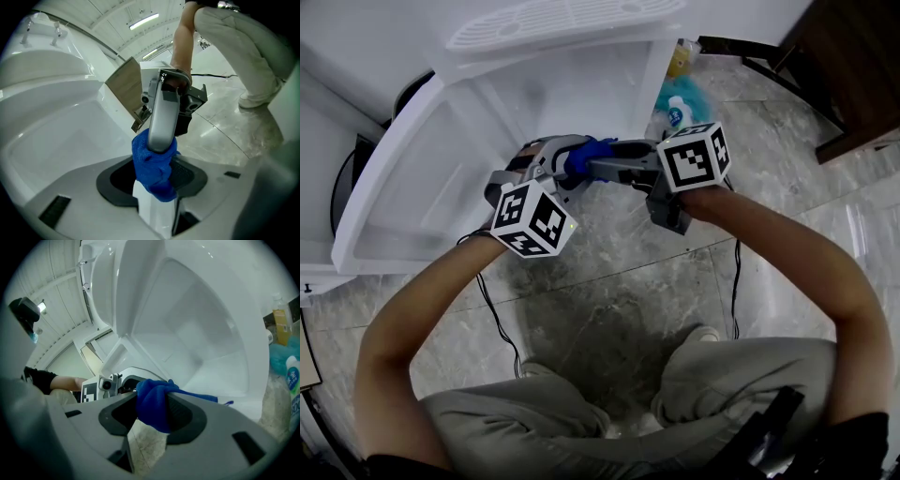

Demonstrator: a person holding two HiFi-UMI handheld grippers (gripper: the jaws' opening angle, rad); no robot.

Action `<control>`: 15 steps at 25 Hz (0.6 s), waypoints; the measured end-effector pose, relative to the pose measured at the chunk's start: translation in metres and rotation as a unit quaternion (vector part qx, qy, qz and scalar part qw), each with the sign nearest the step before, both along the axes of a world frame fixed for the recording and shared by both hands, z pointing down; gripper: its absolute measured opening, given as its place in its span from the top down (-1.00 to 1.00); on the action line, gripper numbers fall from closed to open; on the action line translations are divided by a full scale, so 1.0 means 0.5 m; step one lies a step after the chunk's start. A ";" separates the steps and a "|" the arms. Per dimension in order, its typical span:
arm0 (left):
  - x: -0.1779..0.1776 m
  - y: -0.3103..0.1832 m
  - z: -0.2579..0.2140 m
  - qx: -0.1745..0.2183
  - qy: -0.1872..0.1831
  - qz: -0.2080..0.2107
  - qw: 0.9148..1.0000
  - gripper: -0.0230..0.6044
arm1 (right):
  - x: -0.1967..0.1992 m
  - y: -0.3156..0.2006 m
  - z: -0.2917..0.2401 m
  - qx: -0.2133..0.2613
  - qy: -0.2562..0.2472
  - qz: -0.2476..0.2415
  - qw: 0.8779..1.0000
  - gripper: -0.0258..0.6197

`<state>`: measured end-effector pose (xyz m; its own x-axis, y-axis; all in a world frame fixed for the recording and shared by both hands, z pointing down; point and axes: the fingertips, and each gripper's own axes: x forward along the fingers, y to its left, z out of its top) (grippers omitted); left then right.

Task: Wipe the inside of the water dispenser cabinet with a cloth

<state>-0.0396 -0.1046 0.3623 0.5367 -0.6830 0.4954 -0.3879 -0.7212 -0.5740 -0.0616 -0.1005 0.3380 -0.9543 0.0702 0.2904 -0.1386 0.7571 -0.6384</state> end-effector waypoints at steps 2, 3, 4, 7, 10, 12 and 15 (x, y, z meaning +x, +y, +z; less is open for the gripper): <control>-0.002 0.000 0.003 -0.001 0.007 -0.002 1.000 0.36 | -0.001 0.001 0.002 0.002 0.004 -0.003 1.000 0.47; -0.003 0.000 0.004 -0.003 0.013 -0.005 1.000 0.35 | -0.002 0.001 0.003 0.002 0.005 -0.005 1.000 0.48; -0.004 -0.001 0.005 -0.007 0.021 -0.007 1.000 0.33 | -0.002 0.000 0.004 0.002 0.006 -0.008 1.000 0.48; -0.009 -0.002 0.008 -0.023 0.050 -0.013 0.998 0.28 | 0.008 -0.010 0.011 0.005 0.011 -0.012 1.000 0.49; -0.017 -0.001 0.013 -0.034 0.064 -0.021 0.997 0.27 | 0.033 -0.039 0.022 0.018 0.024 0.004 1.000 0.50; -0.027 -0.002 0.021 -0.043 0.066 -0.029 0.996 0.27 | 0.049 -0.061 0.029 0.031 0.036 0.017 0.999 0.50; -0.046 -0.005 0.038 -0.070 0.077 -0.049 0.993 0.28 | 0.065 -0.088 0.031 0.059 0.047 0.031 0.997 0.50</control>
